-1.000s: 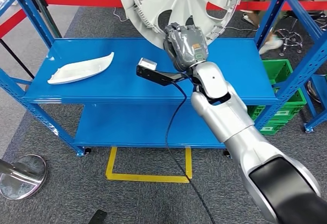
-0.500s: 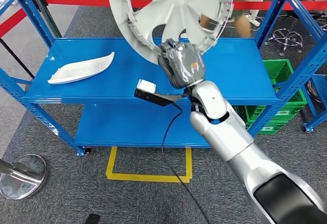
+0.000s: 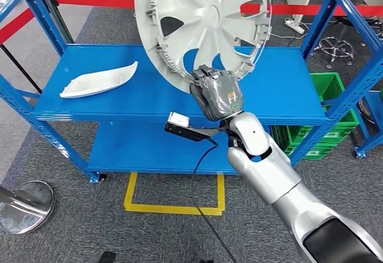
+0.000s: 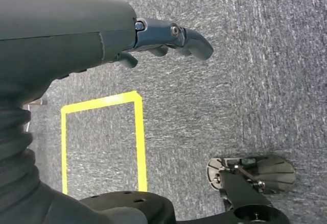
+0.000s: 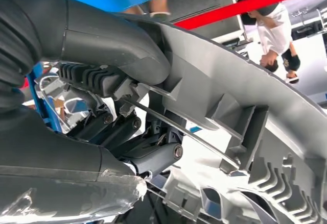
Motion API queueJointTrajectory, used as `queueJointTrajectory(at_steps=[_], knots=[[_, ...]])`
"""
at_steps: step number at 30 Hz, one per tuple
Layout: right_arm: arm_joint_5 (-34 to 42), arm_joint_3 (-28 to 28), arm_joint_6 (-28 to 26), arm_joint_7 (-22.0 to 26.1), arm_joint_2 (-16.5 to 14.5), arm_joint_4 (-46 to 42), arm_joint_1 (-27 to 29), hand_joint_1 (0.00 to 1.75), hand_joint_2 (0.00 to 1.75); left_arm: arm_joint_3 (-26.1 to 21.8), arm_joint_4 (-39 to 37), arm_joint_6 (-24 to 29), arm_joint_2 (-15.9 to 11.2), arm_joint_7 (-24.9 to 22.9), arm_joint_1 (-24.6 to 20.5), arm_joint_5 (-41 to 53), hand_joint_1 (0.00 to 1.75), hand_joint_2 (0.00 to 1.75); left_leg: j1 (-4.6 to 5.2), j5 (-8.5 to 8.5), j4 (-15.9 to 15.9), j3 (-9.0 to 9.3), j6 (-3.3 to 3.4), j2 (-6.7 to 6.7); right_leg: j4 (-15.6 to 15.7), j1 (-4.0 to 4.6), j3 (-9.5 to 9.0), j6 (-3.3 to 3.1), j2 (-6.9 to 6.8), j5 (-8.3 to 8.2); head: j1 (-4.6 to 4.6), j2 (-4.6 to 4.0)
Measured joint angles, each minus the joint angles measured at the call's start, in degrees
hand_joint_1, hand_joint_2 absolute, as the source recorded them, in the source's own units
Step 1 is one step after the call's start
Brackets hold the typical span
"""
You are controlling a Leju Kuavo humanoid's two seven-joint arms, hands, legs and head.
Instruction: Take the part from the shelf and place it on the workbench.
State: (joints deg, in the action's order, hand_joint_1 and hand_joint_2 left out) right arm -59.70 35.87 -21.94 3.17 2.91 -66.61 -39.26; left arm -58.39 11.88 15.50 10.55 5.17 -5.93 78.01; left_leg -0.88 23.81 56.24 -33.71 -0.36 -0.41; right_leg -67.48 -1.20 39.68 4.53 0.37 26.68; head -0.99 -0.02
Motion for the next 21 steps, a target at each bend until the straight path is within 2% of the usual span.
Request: queueJointTrajectory(at_steps=[1,3,6,7,8,11,12,13,14,16,17,18,19,21], knots=[[0.02,0.04,0.00,0.01,0.02,-0.04,-0.05,1.75,1.75,-0.08,0.01,0.01,-0.02,-0.02,-0.02,0.00,0.00,1.75,-0.09,0.22,0.37,-0.17,-0.45,-0.03,3.51,-0.02,-2.08,0.11,0.05,-1.24,0.06,0.00],[0.01,0.12,-0.01,0.07,0.07,-0.21,-0.15,1.75,1.75,-0.28,0.01,0.03,-0.08,-0.05,-0.05,0.00,0.00,1.75,-0.07,0.42,1.04,-0.50,-1.33,-0.14,7.13,0.04,-4.21,-0.45,0.25,-1.96,0.12,0.00],[0.01,0.26,0.00,0.08,0.17,-0.41,-0.21,1.75,1.75,-0.49,0.01,0.04,-0.10,-0.14,-0.07,0.00,0.00,1.75,-0.09,0.25,1.35,-0.98,-2.27,-0.25,6.98,0.17,-3.61,-1.99,0.43,-2.09,0.02,0.00],[0.04,0.28,0.00,0.05,0.18,-0.43,-0.24,1.75,1.75,-0.53,0.00,0.04,-0.11,-0.16,-0.06,0.00,0.00,1.75,-0.11,1.03,2.01,-1.38,-2.52,-0.20,7.00,0.14,-3.33,-2.45,0.41,-2.33,-0.07,0.00],[0.07,0.28,0.00,0.03,0.19,-0.43,-0.28,1.75,1.75,-0.57,0.00,0.04,-0.12,-0.17,-0.06,0.00,0.00,1.75,-0.11,2.50,3.54,-2.06,-2.70,-0.14,7.07,0.07,-3.06,-2.93,0.37,-2.59,-0.10,0.00],[0.08,0.28,0.01,0.07,0.19,-0.44,-0.34,1.75,1.75,-0.66,0.01,0.04,-0.14,-0.17,-0.07,0.00,0.00,1.75,-0.06,8.88,13.22,-5.56,-2.93,-0.07,7.15,0.24,-1.98,-3.86,0.29,-3.47,-0.20,0.00],[0.08,0.30,0.01,0.11,0.19,-0.43,-0.35,1.75,1.75,-0.68,0.01,0.04,-0.15,-0.18,-0.08,-0.01,0.00,1.75,-0.05,9.94,15.75,-6.26,-2.85,-0.07,7.15,0.38,-1.54,-4.00,0.27,-3.83,-0.21,0.00],[0.10,0.31,0.02,0.16,0.19,-0.43,-0.36,1.75,1.75,-0.69,0.01,0.04,-0.16,-0.19,-0.09,-0.01,0.00,1.75,-0.03,9.91,16.50,-6.12,-2.70,-0.07,7.14,0.52,-1.07,-4.08,0.27,-4.24,-0.20,0.00],[0.15,0.33,0.02,0.21,0.19,-0.43,-0.39,1.75,1.75,-0.70,0.01,0.04,-0.17,-0.19,-0.11,-0.02,0.00,1.75,0.01,8.92,15.33,-5.02,-2.46,-0.07,7.14,0.63,-0.59,-4.08,0.29,-4.66,-0.19,0.00],[0.34,0.34,0.02,0.26,0.19,-0.47,-0.56,1.75,1.75,-0.71,0.01,0.04,-0.16,-0.19,-0.22,-0.02,0.00,1.75,0.19,6.21,9.00,-0.56,-1.83,-0.07,7.14,0.76,0.26,-3.83,0.35,-5.49,-0.19,0.00],[0.45,0.32,0.02,0.30,0.21,-0.54,-0.73,1.75,1.75,-0.71,0.01,0.04,-0.16,-0.19,-0.36,-0.02,0.00,1.75,0.37,5.45,5.62,1.58,-1.60,-0.08,7.16,0.81,0.64,-3.58,0.34,-5.92,-0.16,0.00],[0.52,0.31,0.02,0.34,0.22,-0.60,-0.89,1.75,1.75,-0.72,0.01,0.04,-0.14,-0.19,-0.50,-0.02,0.00,1.75,0.56,5.07,3.18,2.94,-1.44,-0.11,7.28,0.82,0.92,-3.27,0.32,-6.43,-0.13,0.00],[0.56,0.30,0.02,0.40,0.24,-0.66,-1.03,1.75,1.75,-0.72,0.01,0.04,-0.12,-0.19,-0.62,-0.02,0.00,1.75,0.75,4.94,1.80,3.49,-1.32,-0.15,7.50,0.78,1.13,-2.93,0.28,-6.99,-0.14,0.00],[0.64,0.31,0.03,0.55,0.31,-0.67,-1.13,1.75,1.75,-0.73,0.01,0.02,-0.10,-0.20,-0.61,-0.04,0.00,1.75,0.94,3.96,1.03,2.85,-0.82,-0.19,8.29,0.59,1.40,-2.20,0.23,-8.18,-0.15,0.00]])
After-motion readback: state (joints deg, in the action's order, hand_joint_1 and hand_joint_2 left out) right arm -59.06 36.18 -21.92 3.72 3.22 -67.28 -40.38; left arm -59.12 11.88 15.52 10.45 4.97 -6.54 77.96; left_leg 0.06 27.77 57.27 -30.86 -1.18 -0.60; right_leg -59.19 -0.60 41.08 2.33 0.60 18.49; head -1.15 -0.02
